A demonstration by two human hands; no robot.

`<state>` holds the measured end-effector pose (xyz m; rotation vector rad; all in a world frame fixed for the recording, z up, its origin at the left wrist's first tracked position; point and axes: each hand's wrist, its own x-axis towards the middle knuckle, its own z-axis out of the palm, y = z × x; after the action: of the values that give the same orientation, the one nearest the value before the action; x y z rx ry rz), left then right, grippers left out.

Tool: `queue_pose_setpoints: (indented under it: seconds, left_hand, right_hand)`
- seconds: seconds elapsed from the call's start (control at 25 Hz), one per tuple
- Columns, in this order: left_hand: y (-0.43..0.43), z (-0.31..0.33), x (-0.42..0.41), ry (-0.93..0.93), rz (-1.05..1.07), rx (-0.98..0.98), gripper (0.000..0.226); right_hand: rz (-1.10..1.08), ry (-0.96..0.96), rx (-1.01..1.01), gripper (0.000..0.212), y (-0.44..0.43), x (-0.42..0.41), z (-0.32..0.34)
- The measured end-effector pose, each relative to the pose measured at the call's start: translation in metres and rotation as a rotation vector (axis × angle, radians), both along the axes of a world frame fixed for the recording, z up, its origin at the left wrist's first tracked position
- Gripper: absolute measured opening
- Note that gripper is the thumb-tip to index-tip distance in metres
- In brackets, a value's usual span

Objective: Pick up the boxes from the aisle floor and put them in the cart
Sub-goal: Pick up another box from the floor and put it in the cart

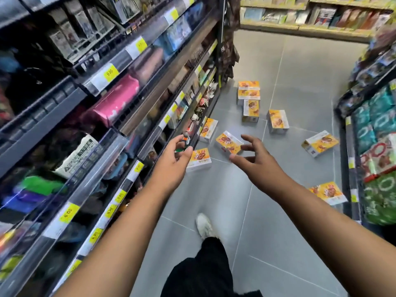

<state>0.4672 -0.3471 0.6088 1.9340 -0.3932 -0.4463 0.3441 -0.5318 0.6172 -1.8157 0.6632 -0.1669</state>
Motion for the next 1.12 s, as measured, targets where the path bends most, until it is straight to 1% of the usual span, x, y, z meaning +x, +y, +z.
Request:
queue_pose_setpoints:
  seconds: [0.16,0.32,0.44,0.6,0.8,0.84,0.96,1.04,1.12]
  left_hand:
    - [-0.062,-0.029,0.077,0.08,-0.011,0.046,0.043]
    - [-0.12,-0.05,0.146,0.086,0.006,0.129,0.045]
    - [-0.149,-0.081,0.18,0.158,0.049,0.169,0.052]
    - [-0.188,-0.145,0.213,0.204,0.139,0.267,0.061]
    - [-0.22,-0.249,0.256,0.357,0.298,0.282,0.05]
    - [-0.224,-0.278,0.265,0.386,0.323,0.27,0.049]
    - [-0.229,-0.371,0.291,0.451,0.348,0.313,0.045]
    - [-0.23,-0.431,0.305,0.463,0.359,0.351,0.047]
    - [-0.232,-0.494,0.313,0.494,0.32,0.429,0.054]
  right_hand:
    - [0.0,0.019,0.021,0.062,-0.064,0.083,-0.022]
    - [0.033,0.083,0.054,0.064,-0.119,0.158,-0.046]
    - [0.05,0.118,0.102,0.063,-0.156,0.2,-0.082]
    - [0.064,0.171,0.157,0.061,-0.21,0.26,-0.142]
    - [0.068,0.236,0.191,0.059,-0.246,0.315,-0.244]
    - [0.07,0.253,0.187,0.059,-0.251,0.325,-0.273]
    - [0.093,0.323,0.166,0.066,-0.255,0.352,-0.365]
    - [0.137,0.354,0.14,0.071,-0.255,0.365,-0.422]
    - [0.174,0.373,0.126,0.073,-0.252,0.375,-0.485]
